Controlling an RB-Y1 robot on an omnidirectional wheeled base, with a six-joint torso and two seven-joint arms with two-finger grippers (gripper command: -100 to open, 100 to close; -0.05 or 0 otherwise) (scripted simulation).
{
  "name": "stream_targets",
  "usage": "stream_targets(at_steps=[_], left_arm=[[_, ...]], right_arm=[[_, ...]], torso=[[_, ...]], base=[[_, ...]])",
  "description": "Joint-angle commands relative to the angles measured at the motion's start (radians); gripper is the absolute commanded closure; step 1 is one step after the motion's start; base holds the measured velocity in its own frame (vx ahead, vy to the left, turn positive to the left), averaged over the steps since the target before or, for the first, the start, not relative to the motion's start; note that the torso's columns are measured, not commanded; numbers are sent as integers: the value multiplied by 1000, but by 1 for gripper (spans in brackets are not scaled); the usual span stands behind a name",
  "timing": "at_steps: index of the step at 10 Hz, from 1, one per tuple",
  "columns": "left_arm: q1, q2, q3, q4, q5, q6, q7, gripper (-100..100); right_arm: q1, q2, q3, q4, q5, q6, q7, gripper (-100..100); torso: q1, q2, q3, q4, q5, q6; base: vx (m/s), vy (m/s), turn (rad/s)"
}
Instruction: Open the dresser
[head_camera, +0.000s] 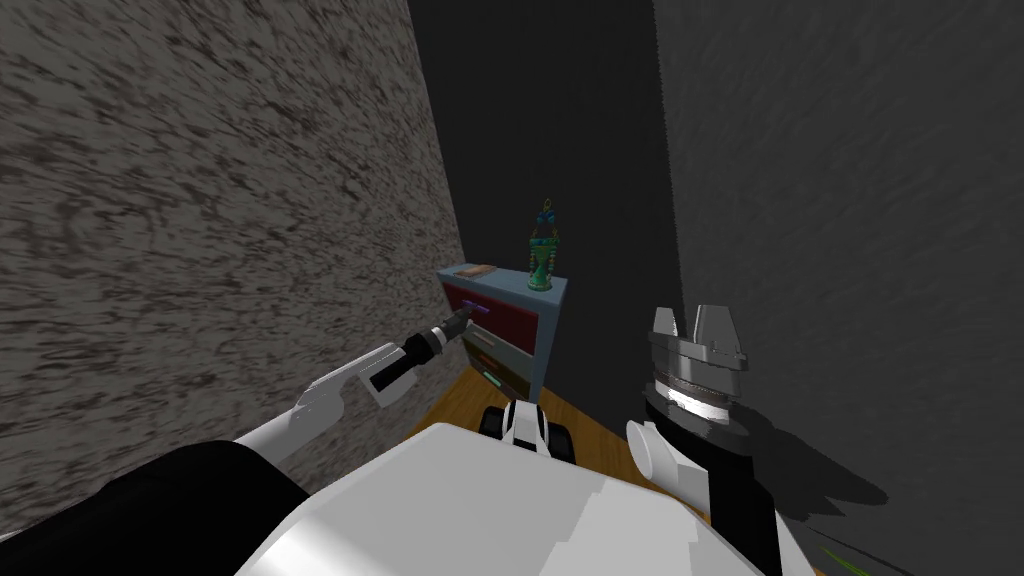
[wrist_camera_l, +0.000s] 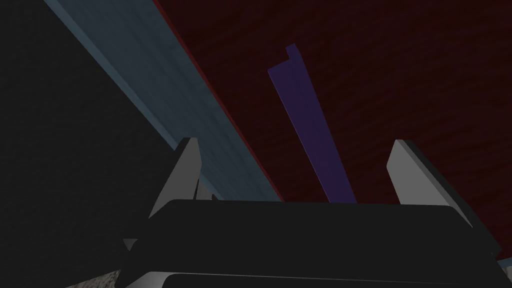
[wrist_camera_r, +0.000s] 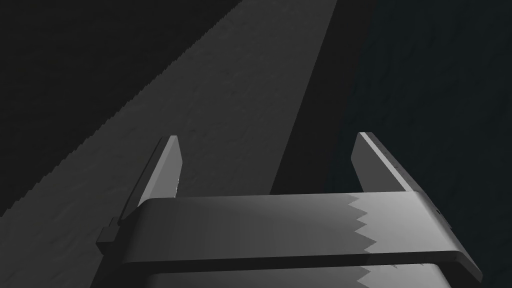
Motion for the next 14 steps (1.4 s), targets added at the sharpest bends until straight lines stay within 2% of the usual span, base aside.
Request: stream_targets(at_steps=[1,2,3,8,9,12,14], left_arm=[[-4,5,4,-2,3,9,3,-100],[-1,3,3,-2,2,4,1,-100],[-1,3,4,-3,2,5,2,100],[13,22,5,-37,-4,10,13,100],[4,11,2,-15,-2,5,8,-100],[-7,-3,-3,13,0,-1,1,-100],[-5,5,3,4,1,8,5,-100]], right_arm=[[0,0,0,0,0,0,0,0],[0,0,0,0,0,0,0,0],[0,0,0,0,0,0,0,0],[-1,0,0,0,0,0,0,0],[-1,0,0,0,0,0,0,0],[0,0,0,0,0,0,0,0],[0,0,0,0,0,0,0,0]], torso=[[5,9,6,3,1,0],[5,10,7,4,2,0],[5,11,7,4,2,0],[3,6,4,2,1,0],[1,1,1,1,0,0],[0,1,0,0,0,0],[6,11,7,4,2,-1]], base=[[90,-47,-35],[58,-29,-7],[11,-6,1],[-129,62,57],[56,-22,-100],[140,-70,-59],[98,-37,-22]])
